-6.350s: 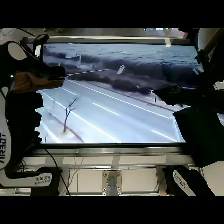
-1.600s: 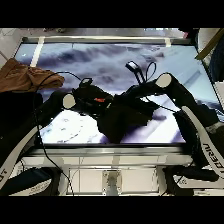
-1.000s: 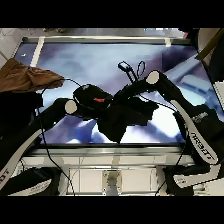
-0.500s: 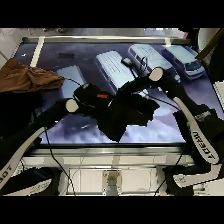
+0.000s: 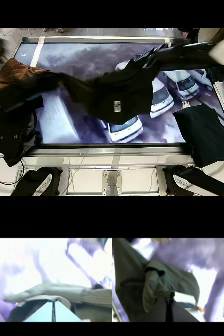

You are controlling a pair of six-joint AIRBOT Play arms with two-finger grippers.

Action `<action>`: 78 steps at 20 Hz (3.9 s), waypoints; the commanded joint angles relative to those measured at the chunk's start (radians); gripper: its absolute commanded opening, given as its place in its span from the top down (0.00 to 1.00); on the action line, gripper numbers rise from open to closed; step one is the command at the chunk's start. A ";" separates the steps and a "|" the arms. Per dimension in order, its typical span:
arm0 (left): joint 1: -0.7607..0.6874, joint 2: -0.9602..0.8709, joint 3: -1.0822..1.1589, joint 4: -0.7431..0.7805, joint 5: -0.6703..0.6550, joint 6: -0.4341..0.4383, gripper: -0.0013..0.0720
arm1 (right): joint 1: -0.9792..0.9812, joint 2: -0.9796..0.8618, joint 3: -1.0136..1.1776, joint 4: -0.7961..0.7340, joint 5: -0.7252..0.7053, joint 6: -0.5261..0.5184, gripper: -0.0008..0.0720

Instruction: Fold the clothes and pants, and hang the long-sleeved shirts on hangers.

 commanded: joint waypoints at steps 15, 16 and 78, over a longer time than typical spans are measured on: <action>0.036 -0.240 0.163 0.538 -0.248 -0.066 0.97 | -0.010 -0.276 -0.045 -0.222 -0.106 0.292 0.94; 0.035 -0.288 0.166 0.537 -0.190 -0.066 0.97 | -0.021 -0.330 -0.037 -0.202 -0.178 0.292 0.94; 0.345 -0.539 -0.302 -0.257 0.058 0.051 0.11 | 0.156 -0.007 -1.377 0.803 -0.950 0.377 0.23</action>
